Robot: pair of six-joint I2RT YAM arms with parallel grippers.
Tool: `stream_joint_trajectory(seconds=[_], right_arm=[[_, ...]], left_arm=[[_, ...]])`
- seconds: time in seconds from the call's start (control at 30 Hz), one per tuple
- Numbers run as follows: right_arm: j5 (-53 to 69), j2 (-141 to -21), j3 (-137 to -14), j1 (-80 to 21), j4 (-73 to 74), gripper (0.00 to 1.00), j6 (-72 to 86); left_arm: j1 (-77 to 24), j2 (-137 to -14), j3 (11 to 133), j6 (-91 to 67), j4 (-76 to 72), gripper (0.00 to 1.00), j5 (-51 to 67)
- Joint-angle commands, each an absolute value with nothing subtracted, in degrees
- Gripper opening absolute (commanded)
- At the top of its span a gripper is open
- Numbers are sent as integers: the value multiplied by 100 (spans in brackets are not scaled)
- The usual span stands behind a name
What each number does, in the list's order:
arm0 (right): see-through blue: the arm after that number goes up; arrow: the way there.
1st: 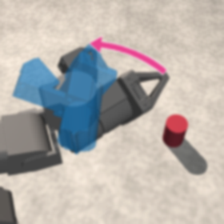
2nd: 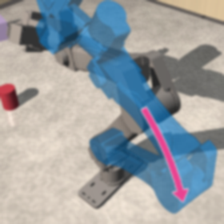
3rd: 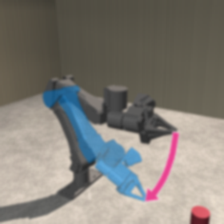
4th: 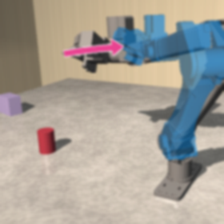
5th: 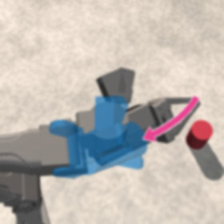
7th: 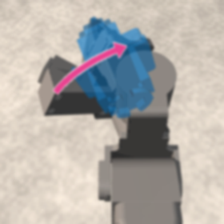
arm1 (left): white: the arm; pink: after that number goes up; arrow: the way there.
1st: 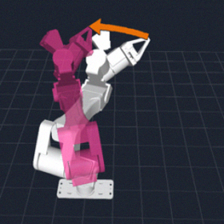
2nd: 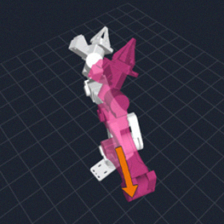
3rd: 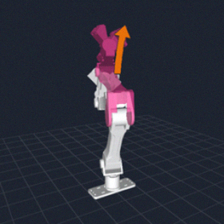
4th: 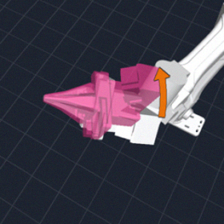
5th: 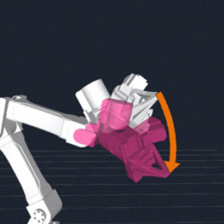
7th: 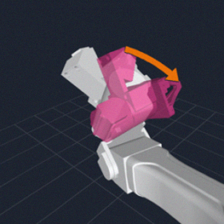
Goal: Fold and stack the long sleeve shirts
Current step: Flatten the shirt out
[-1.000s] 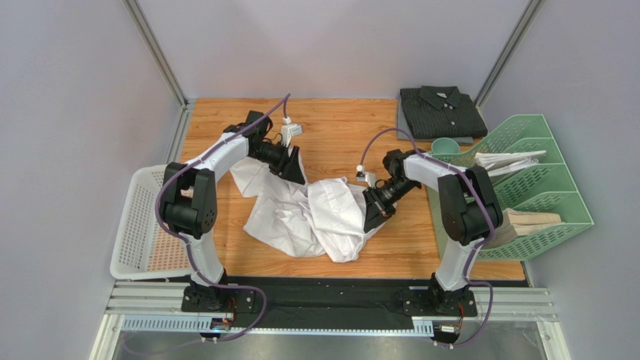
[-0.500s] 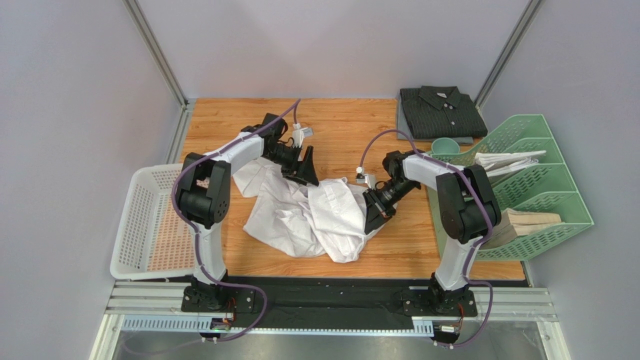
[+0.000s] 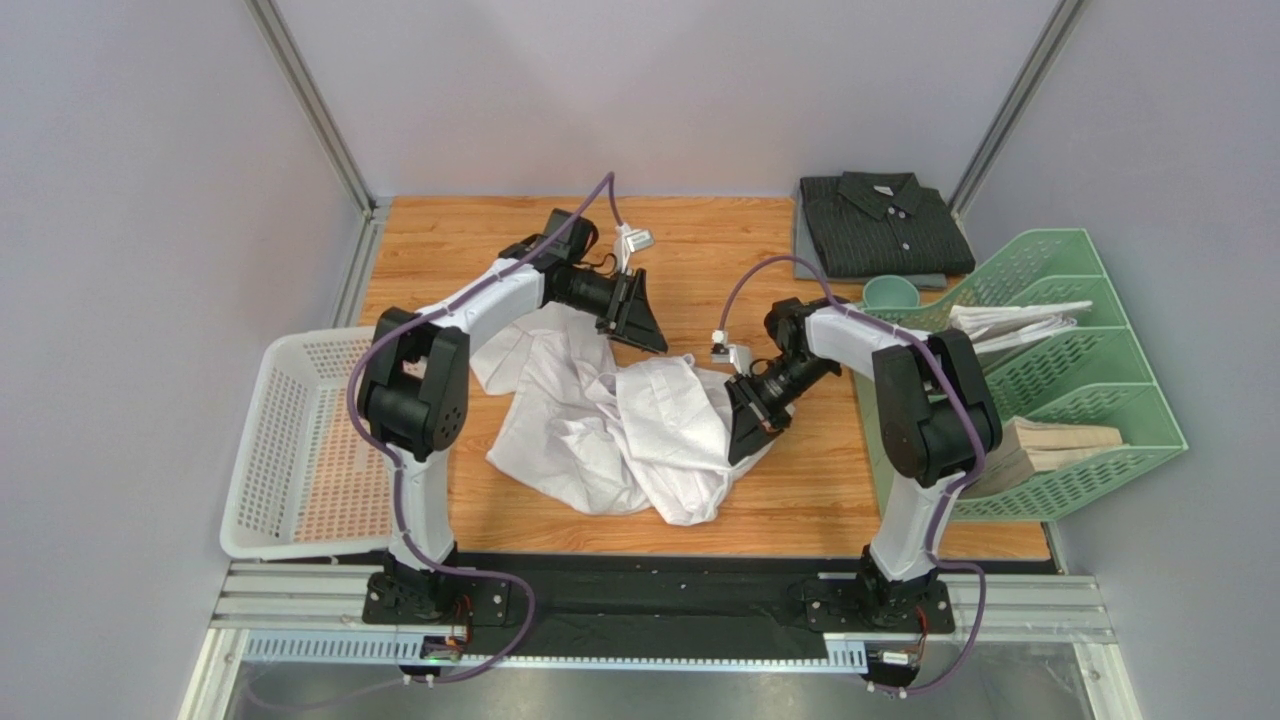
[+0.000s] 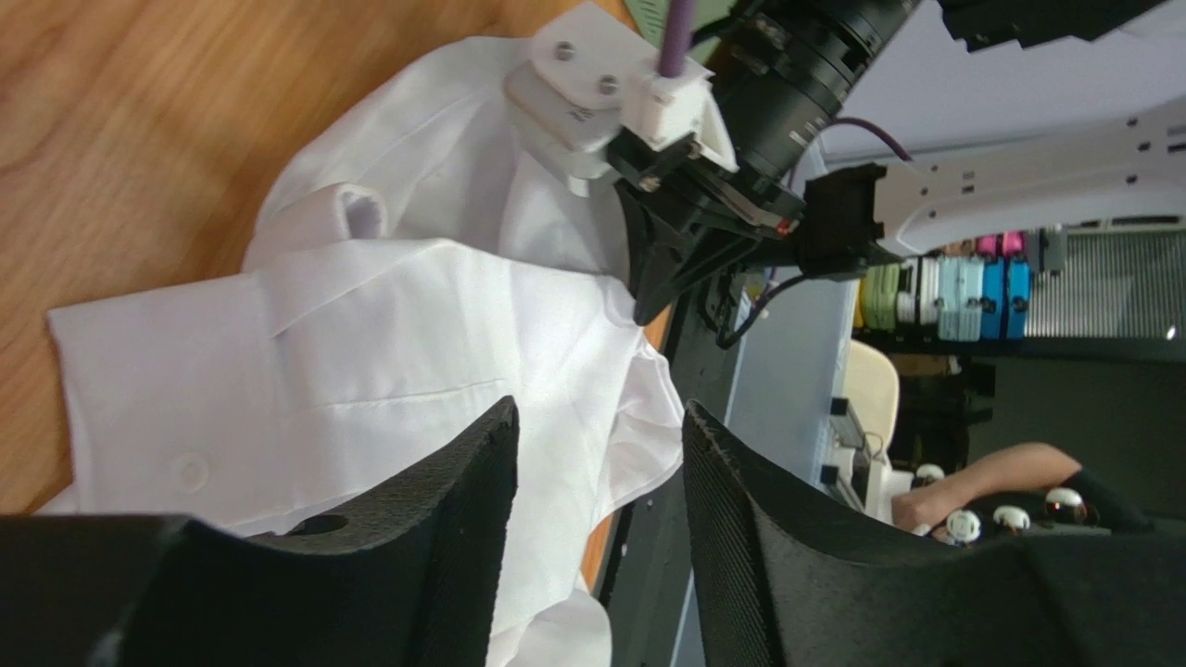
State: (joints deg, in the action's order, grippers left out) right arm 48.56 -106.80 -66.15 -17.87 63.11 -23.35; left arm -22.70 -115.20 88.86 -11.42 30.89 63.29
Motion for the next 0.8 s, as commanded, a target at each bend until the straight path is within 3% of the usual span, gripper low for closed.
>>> stream_joint_trajectory(seconds=[0.0, 0.13, 0.37, 0.53, 0.77], right_arm=[[4869, -10758, -6908, -1811, 6249, 0, -2277], [4843, -10688, -6943, -1802, 6240, 0, -2268], [4930, -10564, -6873, -1661, 6214, 0, -2285], [5080, -10626, -7022, -1661, 6205, 0, -2215], [5063, -10529, -7058, -1661, 6240, 0, -2232]], left_arm=[[-2373, -11180, 8974, -1143, 3040, 52, 6699], [-2373, -10673, 8694, -633, 3698, 60, 6101], [-2373, -8984, 6366, -1221, 3042, 72, 5072], [-2364, -9069, 6284, -1424, 2856, 76, 4369], [-2364, -9843, 6881, -1705, 2593, 76, 4385]])
